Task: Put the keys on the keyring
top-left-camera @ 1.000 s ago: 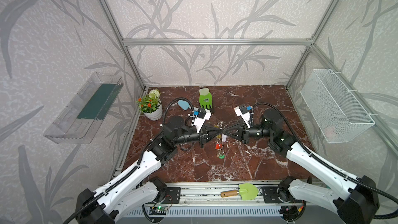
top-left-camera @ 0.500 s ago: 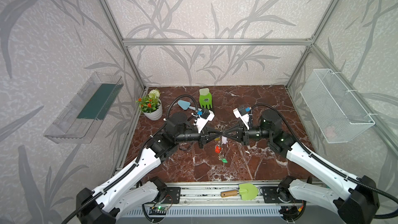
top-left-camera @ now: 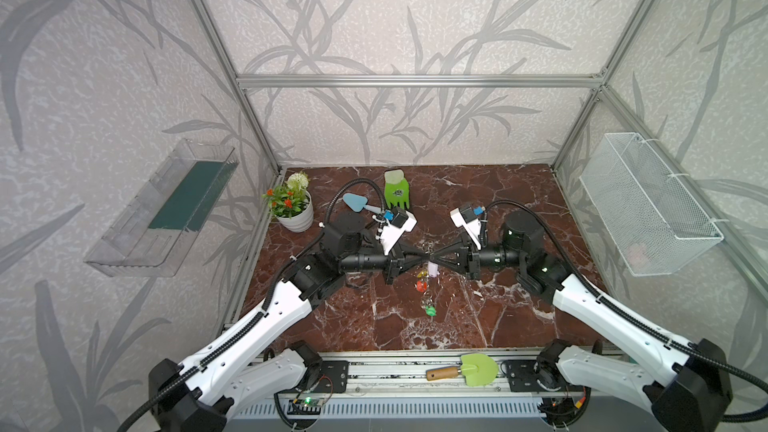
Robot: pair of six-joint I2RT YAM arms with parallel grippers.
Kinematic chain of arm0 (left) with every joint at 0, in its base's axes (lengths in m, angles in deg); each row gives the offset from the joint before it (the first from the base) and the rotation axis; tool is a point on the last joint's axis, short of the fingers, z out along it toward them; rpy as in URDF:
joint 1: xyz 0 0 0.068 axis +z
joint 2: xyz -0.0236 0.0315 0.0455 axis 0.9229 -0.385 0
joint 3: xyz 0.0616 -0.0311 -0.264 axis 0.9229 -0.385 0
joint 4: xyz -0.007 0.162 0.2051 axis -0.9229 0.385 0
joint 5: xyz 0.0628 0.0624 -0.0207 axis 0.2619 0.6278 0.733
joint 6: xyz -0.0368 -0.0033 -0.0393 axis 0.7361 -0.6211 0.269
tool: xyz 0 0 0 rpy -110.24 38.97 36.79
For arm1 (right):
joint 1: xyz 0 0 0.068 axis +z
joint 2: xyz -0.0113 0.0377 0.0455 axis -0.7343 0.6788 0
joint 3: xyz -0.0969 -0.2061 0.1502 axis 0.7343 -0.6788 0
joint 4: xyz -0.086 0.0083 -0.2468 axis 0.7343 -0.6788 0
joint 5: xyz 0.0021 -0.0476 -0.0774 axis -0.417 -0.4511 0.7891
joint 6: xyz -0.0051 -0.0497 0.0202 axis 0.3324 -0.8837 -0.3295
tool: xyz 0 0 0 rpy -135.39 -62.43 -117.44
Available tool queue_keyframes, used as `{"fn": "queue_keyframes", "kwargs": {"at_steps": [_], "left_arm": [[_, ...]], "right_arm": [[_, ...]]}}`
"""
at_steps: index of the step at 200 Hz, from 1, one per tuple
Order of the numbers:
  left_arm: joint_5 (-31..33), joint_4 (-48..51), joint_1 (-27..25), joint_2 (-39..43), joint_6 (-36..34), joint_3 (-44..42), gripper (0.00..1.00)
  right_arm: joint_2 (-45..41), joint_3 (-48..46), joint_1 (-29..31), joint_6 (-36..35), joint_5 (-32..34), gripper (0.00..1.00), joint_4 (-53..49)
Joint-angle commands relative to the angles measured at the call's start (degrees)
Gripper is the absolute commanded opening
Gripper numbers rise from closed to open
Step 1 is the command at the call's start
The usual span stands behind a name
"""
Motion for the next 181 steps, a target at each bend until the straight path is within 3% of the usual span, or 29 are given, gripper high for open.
{"fn": "queue_keyframes", "kwargs": {"at_steps": [1,80,125,156,181], "left_arm": [[1.06,-8.64,-0.26,3.79,3.66,-1.71,0.0],[5.53,-24.3,-0.16,10.14,12.15,-8.64,0.0],[6.04,-31.4,-0.22,10.1,15.61,-10.33,0.0],[6.16,-34.36,-0.3,9.54,16.76,-11.19,0.0],[5.92,-36.94,-0.55,8.82,17.63,-11.79,0.0]], "right_arm": [[-1.53,0.26,0.19,-1.24,1.51,0.03,1.05],[-0.38,-0.36,0.18,0.22,-0.35,0.13,2.88],[1.23,-0.55,0.16,1.81,-1.42,0.12,5.7],[2.06,-0.41,0.22,2.95,-1.95,0.0,7.81],[3.16,-0.01,0.58,3.7,-2.57,0.0,9.14]]}}
